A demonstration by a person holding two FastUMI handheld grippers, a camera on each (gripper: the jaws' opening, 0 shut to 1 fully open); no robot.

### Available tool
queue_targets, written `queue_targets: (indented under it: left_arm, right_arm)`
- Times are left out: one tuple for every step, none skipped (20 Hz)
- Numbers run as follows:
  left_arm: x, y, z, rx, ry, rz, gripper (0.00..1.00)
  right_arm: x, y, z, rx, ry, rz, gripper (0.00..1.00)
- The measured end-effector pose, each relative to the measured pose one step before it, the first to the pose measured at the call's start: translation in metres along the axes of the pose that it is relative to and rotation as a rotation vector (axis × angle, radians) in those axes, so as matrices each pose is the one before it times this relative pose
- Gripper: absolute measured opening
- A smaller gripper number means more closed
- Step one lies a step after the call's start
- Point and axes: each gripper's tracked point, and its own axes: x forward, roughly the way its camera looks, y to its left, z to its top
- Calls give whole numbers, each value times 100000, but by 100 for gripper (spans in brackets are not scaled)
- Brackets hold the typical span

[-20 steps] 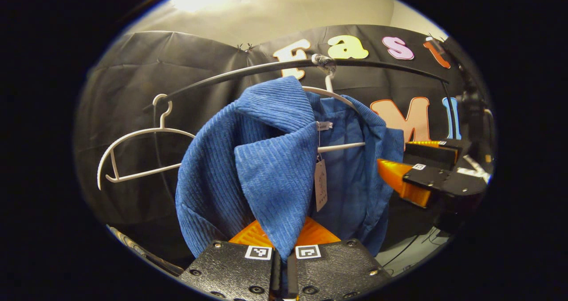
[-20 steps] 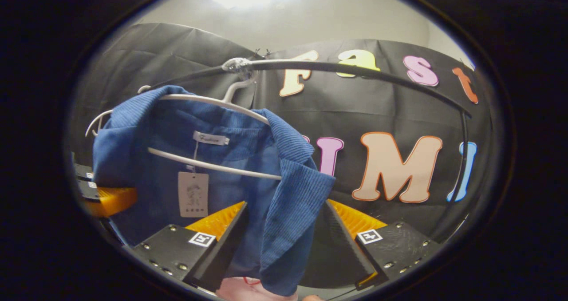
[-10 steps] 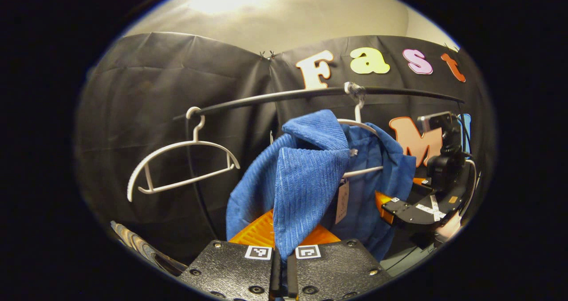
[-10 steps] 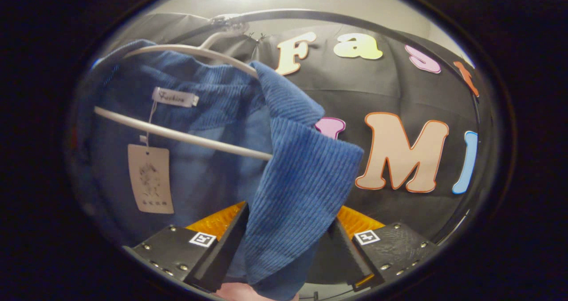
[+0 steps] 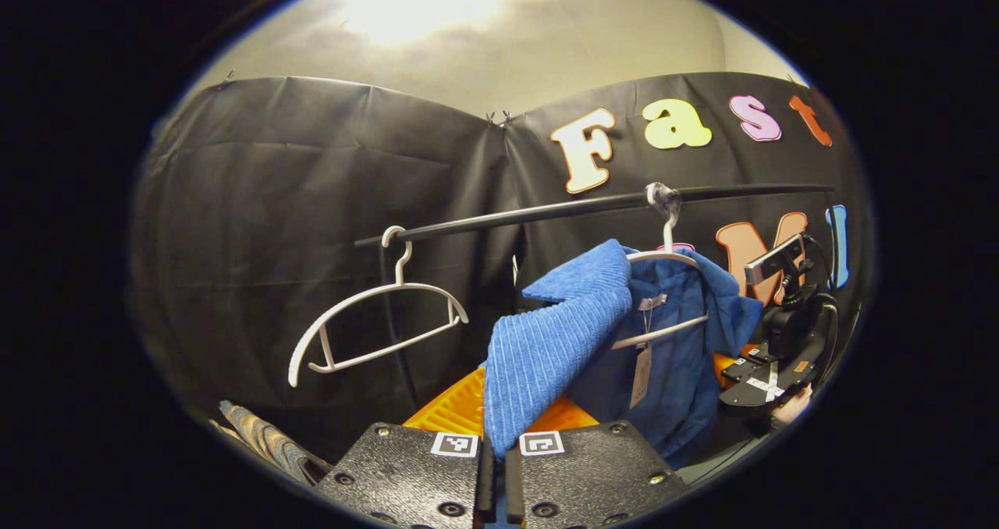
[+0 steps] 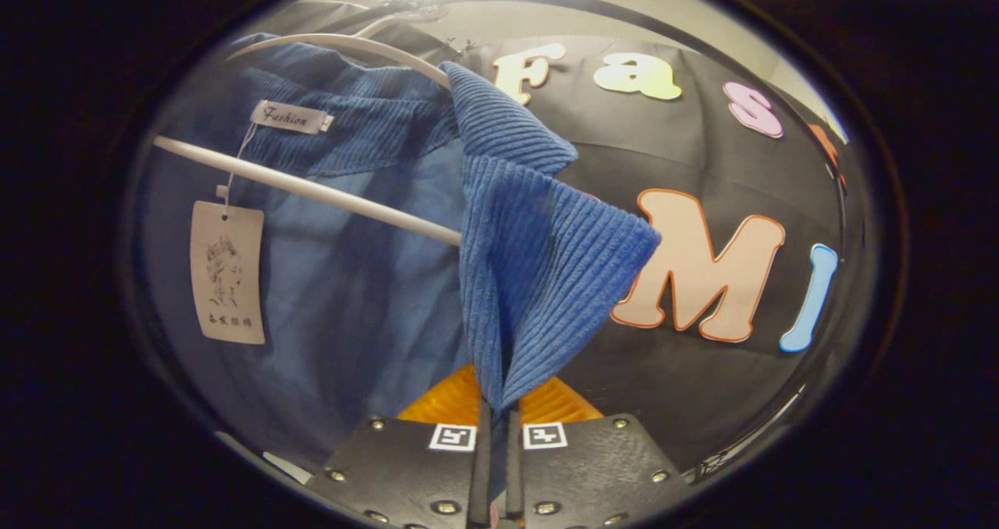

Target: Grasp the clothes on the hanger with both hands and then place them into the laundry hamper below.

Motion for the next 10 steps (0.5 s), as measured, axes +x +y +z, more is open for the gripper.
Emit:
queue_targets:
  left_arm:
    - [51, 429, 236, 223, -490, 1127, 4]
    - [9, 397, 272, -56, -675, 1054, 7]
    - [31, 409, 305, -221, -608, 969, 7]
    - [97, 470, 346, -29, -948, 1004, 4]
    - [116, 384, 460, -37, -802, 888, 7]
    - [17, 475, 425, -198, -986, 923, 4]
    - [39, 479, 457, -327, -848, 880, 4]
    - [117, 451, 315, -202, -1115, 527, 4]
    - [102, 432, 317, 461, -688, 699, 4]
    - [208, 386, 226, 919, -577, 696, 5]
  right_arm:
    - [-79, -562, 193, -125, -423, -869, 8]
    - [-78, -848, 240, -41, -621, -1912, 8]
    - [-81, -822, 313, 601, -1013, -2070, 8]
    - [92, -862, 449, 1108, -868, -1601, 8]
    - [202, -753, 236, 867, -597, -1462, 8]
    - [301, -786, 285, 282, -413, -1241, 8]
    - [352, -690, 284, -318, -665, -1428, 8]
    - [348, -677, 364, -538, -706, -1342, 8]
    - [326, -551, 311, -110, -776, -980, 8]
    - [335, -654, 536, 131, -1211, -1577, 8]
